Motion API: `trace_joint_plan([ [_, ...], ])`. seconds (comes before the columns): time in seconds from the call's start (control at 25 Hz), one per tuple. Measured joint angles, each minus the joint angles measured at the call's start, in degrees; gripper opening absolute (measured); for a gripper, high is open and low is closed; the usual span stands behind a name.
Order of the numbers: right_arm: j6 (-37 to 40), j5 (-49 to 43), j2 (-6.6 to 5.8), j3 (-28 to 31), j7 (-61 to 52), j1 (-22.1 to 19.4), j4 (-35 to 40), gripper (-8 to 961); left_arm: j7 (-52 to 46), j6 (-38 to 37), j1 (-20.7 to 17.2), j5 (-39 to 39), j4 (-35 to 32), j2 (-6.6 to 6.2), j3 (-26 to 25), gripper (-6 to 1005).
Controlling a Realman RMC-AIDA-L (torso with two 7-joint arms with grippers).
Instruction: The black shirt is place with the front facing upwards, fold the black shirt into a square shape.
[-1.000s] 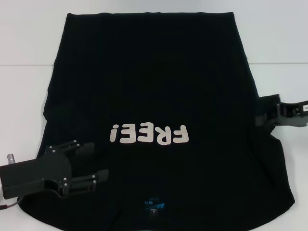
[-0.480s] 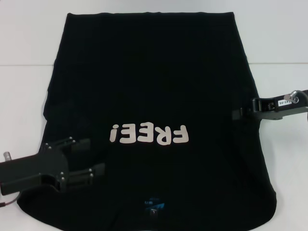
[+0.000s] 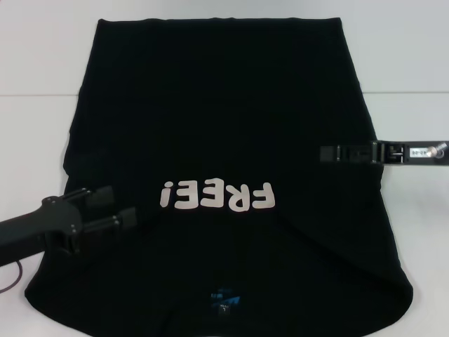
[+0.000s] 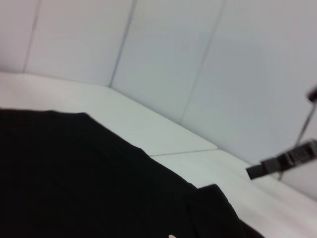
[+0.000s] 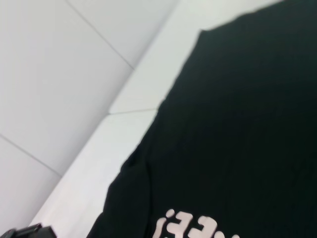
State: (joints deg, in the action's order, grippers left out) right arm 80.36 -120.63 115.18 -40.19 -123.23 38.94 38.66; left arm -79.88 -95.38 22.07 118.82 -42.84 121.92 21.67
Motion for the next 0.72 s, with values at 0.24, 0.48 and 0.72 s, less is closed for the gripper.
trace_joint_plan([
  [0.24,3.46,5.66,1.93,0.05,21.73,-5.39,-0.09,510,-16.30,-1.08,0.19,0.36,-0.11,-1.58,-1.25,799],
  [0.48,8.25,10.79,4.74,-0.32,46.55,-10.29,-2.75,747,-35.36,-5.18,-0.38,3.49,-2.13,-4.20,-4.07,799],
  [0.72,7.97,9.49,4.56,-0.54,58.97,-10.71,-9.32,857,-50.43,-7.23,0.01,18.03,-8.98,-6.31,-6.37,800],
])
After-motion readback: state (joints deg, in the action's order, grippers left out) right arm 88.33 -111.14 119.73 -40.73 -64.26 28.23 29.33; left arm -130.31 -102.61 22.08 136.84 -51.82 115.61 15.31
